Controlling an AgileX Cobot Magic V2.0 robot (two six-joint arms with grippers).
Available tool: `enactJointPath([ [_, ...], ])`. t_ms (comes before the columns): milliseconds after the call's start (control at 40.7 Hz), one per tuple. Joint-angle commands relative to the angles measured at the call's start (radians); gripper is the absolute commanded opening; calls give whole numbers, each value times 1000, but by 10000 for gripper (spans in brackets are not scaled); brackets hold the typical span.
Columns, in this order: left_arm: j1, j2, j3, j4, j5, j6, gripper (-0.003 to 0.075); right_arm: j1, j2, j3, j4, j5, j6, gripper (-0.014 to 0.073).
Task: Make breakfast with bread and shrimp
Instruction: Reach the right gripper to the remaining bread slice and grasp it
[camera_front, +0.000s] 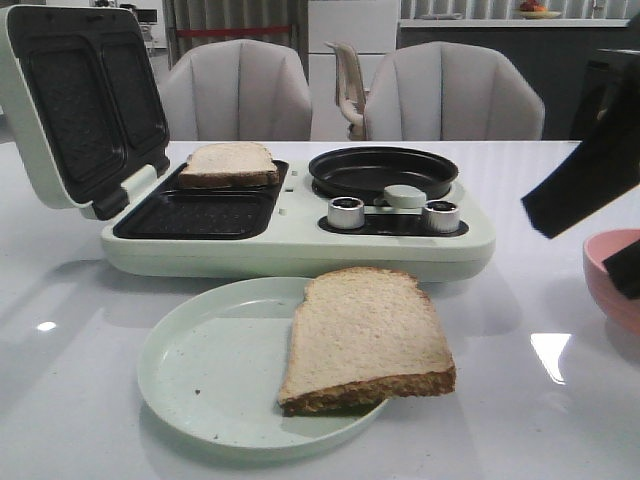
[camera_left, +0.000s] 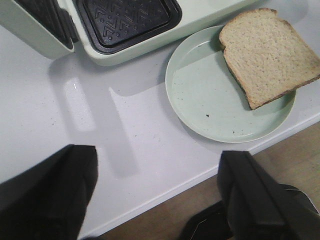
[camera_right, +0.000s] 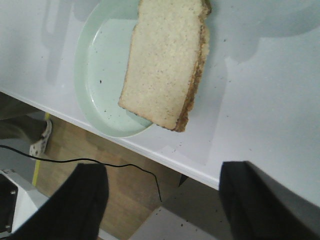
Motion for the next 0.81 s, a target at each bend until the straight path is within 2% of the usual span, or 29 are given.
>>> enactJointPath([
  [0,-9,0,-27,10,-70,1,548,35,61,-25,112,-19,-69,569],
  [196,-9,4,-27,10,-77,1,548,173,209,-33,179,-164,-76,569],
  [319,-9,4,-27,10,-93,1,548,218,286,-64,214,-230,-76,568],
  [786,-9,4,-27,14,-99,1,548,221,484,-241,232,-191,-76,557],
])
